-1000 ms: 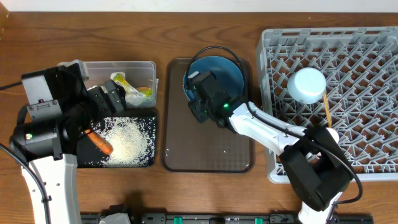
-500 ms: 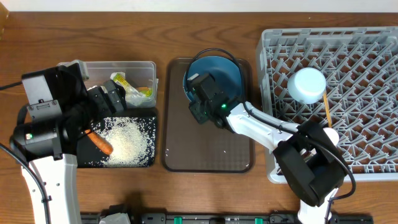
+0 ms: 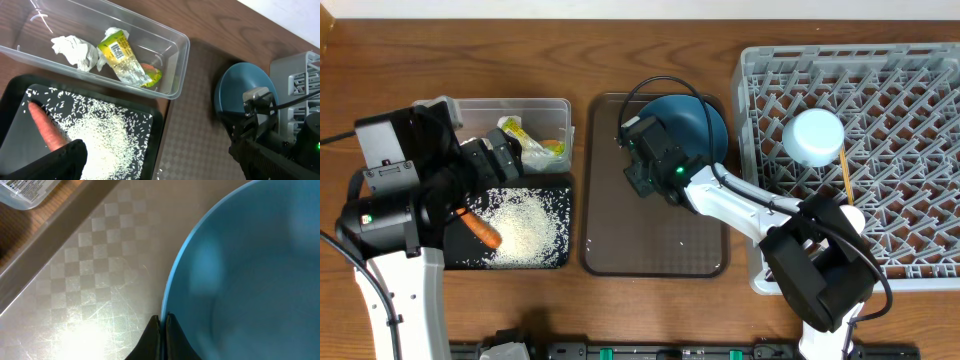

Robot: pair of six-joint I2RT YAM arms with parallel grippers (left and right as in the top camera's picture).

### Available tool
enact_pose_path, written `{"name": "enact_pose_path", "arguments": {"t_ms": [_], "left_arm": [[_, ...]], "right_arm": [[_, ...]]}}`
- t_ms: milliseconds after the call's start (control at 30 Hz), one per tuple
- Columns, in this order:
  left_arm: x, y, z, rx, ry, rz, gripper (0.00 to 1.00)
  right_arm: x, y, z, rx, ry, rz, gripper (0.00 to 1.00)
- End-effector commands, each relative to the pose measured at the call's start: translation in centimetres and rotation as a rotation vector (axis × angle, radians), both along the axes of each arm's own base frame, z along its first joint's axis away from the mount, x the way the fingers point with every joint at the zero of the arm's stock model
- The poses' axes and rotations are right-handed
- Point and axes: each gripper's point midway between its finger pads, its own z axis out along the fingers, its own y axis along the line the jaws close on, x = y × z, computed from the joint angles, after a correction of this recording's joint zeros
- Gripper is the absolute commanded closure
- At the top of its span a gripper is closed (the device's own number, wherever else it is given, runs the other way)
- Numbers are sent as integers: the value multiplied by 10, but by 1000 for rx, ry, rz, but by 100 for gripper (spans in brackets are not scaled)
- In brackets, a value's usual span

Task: Sort waste into correct bins and load items into the dishwasher rack
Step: 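Lower the right gripper and close it on the teal plate rim, then lift the teal plate and carry it right into the rack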

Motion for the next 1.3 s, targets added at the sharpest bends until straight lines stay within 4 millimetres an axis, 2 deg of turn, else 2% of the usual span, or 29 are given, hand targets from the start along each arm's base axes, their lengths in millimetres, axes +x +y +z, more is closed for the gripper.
{"name": "enact_pose_path", "arguments": {"t_ms": [0,133,300,400,533,667,767,1133,1267], "left_arm": [[-1,3,1,18,-2,3,2],[-1,3,1,18,-2,3,2],[-1,3,1,18,-2,3,2],[-1,3,1,18,-2,3,2],[-1,3,1,18,-2,3,2],[-1,3,1,18,-2,3,2],[-1,3,1,18,-2,3,2],[-1,3,1,18,-2,3,2],[-1,3,1,18,-2,3,2]], "right_arm": [[-6,15,5,59,25,40,99],[-9,27,30,140,11,83,99],[-15,33,88,253,-41,130,99],[-19,27,129,315,-80,145,99],[-27,7,185,405,-125,162,99],[-33,-27,236,499,-166,165,99],[-31,-64,257,526,-179,108,99],[-22,-204,287,707,-137,-79,99],[-24,-256,297,776,-174,-119,99]]}}
